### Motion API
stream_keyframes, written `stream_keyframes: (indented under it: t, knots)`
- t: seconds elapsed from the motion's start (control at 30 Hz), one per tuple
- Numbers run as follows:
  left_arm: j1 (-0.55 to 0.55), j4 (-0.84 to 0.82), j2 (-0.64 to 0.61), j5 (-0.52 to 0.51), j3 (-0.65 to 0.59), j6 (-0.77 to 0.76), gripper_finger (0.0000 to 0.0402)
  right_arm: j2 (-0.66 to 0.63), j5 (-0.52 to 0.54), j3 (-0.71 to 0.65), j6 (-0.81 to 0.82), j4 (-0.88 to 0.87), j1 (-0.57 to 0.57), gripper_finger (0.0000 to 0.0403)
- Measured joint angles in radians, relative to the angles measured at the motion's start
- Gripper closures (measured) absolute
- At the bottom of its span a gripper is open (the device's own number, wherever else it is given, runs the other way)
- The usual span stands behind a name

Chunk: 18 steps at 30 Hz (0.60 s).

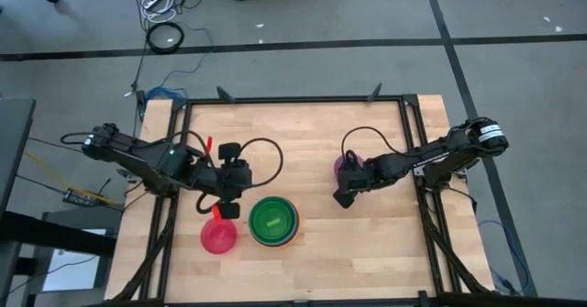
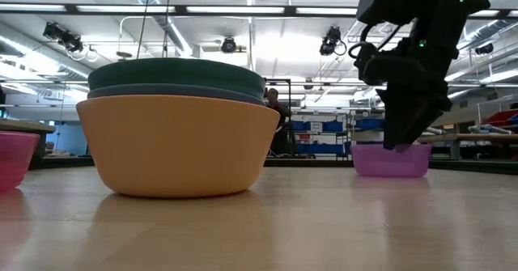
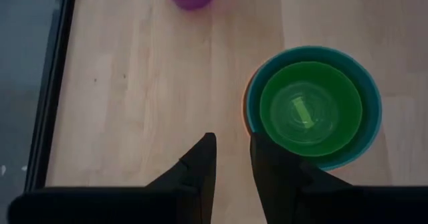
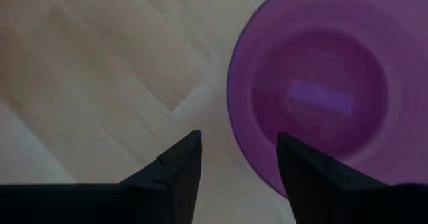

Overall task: Nest bowls inside each other
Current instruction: Stack the violet bowl on top of the light green bowl

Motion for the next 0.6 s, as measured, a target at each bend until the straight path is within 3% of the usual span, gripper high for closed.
stream_keyframes:
  t: [0.23,0.33,0.47,0.6]
  knots:
    - [0.000,-0.006,0.000,-0.007,0.000,0.000,0.0300,0.000,0.032,-0.046,-0.019,0.019,-0.015,0.0240]
    - [0.000,-0.009,0.000,-0.007,0.000,0.000,0.0300,0.000,0.033,-0.109,-0.044,0.081,-0.032,0.0284]
    - [0.000,-0.063,0.000,-0.011,0.000,-0.026,0.0300,-0.003,0.057,-0.172,-0.128,0.175,-0.037,0.0380]
    - [-0.001,-0.192,0.000,-0.017,0.000,-0.115,0.0300,-0.009,0.086,-0.153,-0.165,0.171,-0.019,0.0397]
